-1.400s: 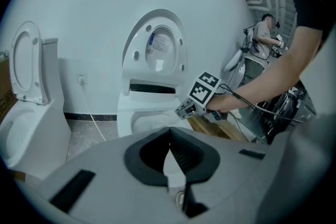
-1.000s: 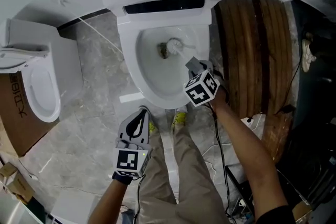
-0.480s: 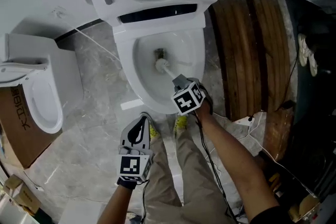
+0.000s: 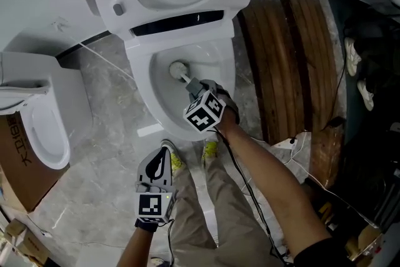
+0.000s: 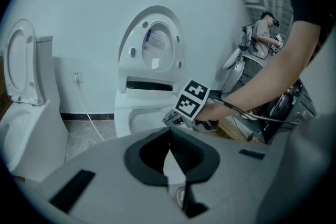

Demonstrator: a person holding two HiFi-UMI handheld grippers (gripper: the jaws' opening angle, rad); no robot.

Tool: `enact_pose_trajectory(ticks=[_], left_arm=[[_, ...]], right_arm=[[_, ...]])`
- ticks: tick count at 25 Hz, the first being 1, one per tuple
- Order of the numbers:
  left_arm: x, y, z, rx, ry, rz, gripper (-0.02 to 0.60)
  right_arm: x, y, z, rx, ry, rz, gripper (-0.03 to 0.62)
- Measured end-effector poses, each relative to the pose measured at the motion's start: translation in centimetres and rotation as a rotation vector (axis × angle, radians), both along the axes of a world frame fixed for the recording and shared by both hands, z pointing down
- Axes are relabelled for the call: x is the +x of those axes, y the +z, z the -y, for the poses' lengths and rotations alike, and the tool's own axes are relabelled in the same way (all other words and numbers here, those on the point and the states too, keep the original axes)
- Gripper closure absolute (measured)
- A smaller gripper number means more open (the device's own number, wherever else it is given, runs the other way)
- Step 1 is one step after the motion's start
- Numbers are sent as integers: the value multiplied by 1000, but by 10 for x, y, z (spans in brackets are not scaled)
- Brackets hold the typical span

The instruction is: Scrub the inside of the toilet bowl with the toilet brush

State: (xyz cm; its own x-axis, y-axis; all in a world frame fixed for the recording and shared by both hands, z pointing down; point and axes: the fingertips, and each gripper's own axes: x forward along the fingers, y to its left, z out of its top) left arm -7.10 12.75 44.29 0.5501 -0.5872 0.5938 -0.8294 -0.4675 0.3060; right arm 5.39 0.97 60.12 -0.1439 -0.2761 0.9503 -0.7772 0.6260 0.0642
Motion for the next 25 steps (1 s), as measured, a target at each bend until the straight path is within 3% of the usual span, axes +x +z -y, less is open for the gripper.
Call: enact_pose_trajectory(ticks=[4, 7, 12, 18, 25], left_arm=[[-4, 1, -3, -5, 12, 15, 571], [0, -2, -2, 15, 20, 17, 571], [1, -5, -2, 22, 27, 16, 571], [0, -5, -8, 23, 26, 13, 571], [0, -8, -6, 33, 4, 2, 571]], right_arm=[[7, 0, 15, 46, -170, -108, 445], [21, 10, 12, 43, -223, -182, 445], [30, 22, -8, -4, -192, -227, 445], [33, 31, -26, -75, -83, -171, 445], [15, 44, -45, -67, -202, -225, 444]])
